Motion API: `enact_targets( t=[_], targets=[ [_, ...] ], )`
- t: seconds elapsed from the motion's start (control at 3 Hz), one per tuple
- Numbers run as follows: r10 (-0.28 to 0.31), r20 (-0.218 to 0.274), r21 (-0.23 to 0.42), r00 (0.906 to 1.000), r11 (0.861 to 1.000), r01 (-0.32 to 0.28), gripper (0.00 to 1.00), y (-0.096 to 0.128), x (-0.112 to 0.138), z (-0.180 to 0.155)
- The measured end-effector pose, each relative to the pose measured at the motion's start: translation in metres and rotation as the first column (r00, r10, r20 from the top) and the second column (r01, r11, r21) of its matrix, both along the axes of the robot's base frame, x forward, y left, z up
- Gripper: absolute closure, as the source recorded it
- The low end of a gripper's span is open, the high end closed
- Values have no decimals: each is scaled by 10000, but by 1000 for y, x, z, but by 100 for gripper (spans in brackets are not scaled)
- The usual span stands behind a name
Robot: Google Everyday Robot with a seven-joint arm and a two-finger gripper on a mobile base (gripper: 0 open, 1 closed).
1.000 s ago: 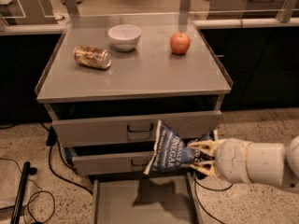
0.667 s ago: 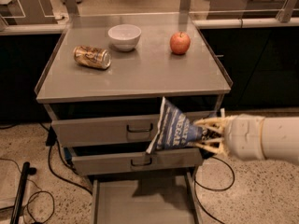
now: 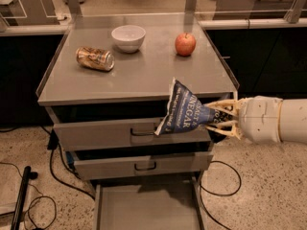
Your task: Pick blue chip bag from bottom drawer and place on counter
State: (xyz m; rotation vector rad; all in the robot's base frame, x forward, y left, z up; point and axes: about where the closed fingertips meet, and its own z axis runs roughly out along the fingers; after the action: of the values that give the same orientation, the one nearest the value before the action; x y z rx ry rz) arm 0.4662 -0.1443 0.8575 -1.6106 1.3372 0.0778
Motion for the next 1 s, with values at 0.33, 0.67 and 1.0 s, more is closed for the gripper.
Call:
enact_targets(
  t=[0.33,0.67,1.0],
  targets=[
    [-45,68,18,10000,10000,45,100,11,17,1],
    [-129,398,-233,9991,9996,138,100,31,79,21],
    [-791,350,-175,9962,9967,798,100,41,137,37]
  ],
)
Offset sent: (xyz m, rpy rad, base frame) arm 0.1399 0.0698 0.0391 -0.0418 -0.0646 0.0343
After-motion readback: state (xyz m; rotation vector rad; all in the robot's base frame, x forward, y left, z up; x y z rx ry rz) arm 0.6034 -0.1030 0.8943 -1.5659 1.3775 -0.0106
